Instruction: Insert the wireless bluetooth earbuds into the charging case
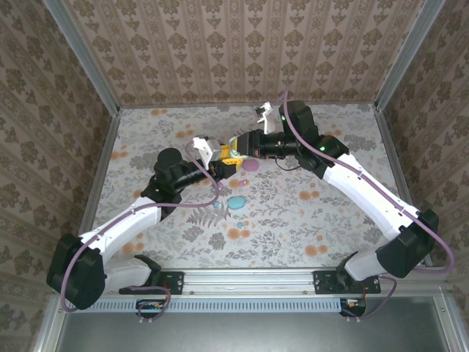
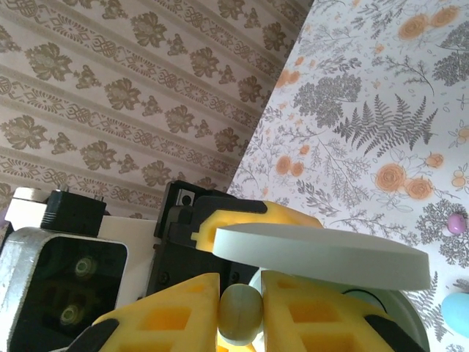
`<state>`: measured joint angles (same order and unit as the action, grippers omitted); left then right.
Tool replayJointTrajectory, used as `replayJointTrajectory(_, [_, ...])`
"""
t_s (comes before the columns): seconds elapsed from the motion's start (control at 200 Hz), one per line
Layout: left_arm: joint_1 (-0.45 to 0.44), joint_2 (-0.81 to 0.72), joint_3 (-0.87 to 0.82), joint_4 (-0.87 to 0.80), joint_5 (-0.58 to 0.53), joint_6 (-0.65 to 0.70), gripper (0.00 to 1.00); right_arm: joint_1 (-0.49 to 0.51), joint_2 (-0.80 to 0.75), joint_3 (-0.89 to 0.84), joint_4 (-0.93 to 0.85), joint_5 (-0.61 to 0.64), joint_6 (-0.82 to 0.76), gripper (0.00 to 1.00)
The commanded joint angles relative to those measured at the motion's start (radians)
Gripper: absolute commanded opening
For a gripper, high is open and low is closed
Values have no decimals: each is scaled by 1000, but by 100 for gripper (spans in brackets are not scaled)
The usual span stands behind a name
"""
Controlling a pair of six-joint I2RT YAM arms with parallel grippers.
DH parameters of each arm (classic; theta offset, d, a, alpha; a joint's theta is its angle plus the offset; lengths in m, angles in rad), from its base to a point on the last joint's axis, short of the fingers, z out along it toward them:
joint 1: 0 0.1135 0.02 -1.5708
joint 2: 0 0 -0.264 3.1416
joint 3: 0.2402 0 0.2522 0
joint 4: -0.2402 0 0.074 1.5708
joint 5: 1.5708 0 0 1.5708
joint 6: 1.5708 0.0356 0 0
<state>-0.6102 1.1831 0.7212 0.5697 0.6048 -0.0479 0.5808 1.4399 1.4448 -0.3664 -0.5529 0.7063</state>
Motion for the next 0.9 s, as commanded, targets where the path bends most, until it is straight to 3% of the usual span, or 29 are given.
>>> replayJointTrajectory(0.0, [-6,-10,30,34,-2,-13,29,6,8,26,-37,16,-27,22])
replayJointTrajectory(0.41, [-6,-12,38,45,2,-20,29,14,20,37,-75,58,-47,23])
replayJointTrajectory(0.895, [-6,-19,32,43,-2,-21,29,17,25,63,-92,91,-48,32])
